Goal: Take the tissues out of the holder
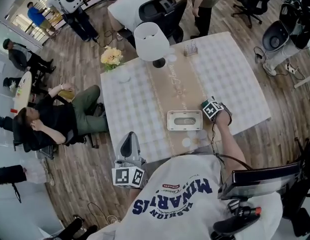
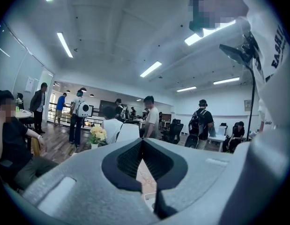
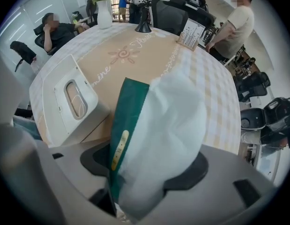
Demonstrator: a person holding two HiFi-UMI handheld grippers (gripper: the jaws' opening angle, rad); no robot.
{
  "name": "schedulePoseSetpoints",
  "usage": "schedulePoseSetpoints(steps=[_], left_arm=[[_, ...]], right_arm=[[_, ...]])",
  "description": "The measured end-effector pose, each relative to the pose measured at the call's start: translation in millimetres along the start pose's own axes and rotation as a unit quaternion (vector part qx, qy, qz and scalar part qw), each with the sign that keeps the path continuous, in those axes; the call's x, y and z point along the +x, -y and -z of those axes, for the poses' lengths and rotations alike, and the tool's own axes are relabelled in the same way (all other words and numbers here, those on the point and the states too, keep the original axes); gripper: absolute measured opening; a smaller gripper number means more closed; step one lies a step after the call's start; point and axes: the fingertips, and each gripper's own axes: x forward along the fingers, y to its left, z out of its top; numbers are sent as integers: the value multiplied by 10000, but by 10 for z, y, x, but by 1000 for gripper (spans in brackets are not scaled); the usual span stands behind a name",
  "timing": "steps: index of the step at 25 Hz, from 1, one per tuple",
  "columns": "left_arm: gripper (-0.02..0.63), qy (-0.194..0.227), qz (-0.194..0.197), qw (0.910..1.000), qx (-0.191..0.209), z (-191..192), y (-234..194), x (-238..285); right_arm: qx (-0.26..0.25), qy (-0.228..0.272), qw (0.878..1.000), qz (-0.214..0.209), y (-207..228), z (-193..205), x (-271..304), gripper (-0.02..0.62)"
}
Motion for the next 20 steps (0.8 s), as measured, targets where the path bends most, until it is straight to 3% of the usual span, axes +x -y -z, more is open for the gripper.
schedulePoseSetpoints(steps=[9,20], left_arm=[[3,12,8,10000,-30,-50,-110,4],[3,101,-24,9999,-39,2,-132,-154]], right_arm=[[11,97,9999,99,-24,43,-3,336],[44,452,9988,-191,-51,-32,-231,362]])
